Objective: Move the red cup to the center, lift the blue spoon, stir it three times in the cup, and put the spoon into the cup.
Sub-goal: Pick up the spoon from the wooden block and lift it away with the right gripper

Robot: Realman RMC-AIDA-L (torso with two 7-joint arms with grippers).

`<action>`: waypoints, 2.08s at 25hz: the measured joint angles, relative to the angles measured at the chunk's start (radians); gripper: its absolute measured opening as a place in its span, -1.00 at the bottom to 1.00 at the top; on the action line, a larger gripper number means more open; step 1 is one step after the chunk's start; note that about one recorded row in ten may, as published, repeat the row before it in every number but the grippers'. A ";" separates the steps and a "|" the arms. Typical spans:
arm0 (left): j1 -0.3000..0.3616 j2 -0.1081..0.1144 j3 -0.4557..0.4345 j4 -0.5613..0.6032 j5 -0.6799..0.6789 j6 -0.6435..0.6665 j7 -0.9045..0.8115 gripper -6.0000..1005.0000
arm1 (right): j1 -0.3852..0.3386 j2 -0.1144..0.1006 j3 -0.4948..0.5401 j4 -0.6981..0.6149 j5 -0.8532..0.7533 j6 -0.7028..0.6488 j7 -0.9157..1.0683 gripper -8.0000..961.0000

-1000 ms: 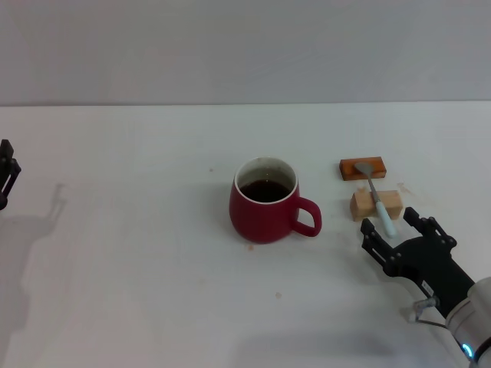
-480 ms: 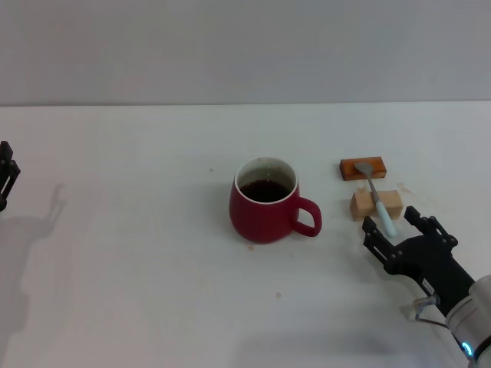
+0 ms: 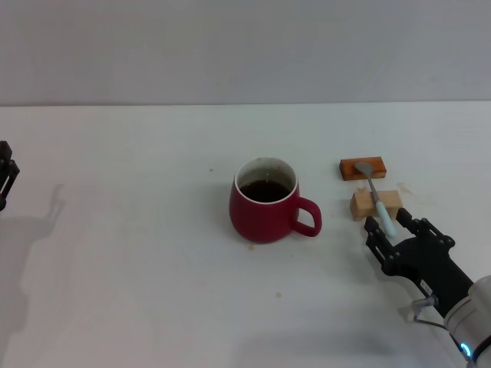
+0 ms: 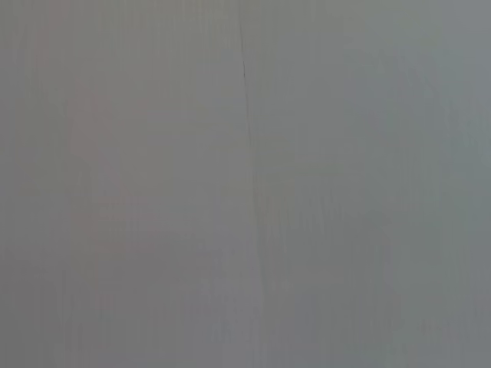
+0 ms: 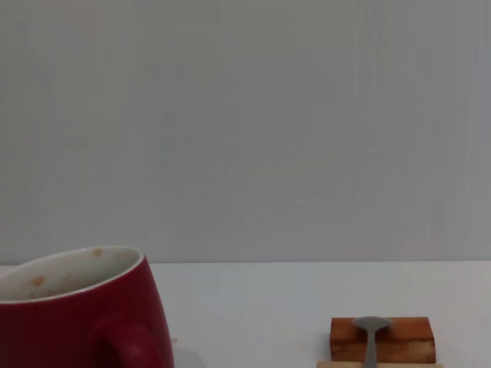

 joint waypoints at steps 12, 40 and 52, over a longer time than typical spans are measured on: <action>-0.003 0.000 0.000 0.004 0.000 -0.001 -0.001 0.71 | -0.001 -0.002 0.000 0.002 0.000 -0.001 0.007 -0.17; -0.001 0.002 0.000 0.005 0.000 -0.003 -0.001 0.71 | 0.001 -0.004 -0.004 0.037 -0.004 0.017 0.003 -0.65; -0.001 0.001 0.000 0.005 0.000 0.000 -0.001 0.71 | -0.035 -0.007 0.005 0.077 -0.005 -0.016 -0.050 -0.72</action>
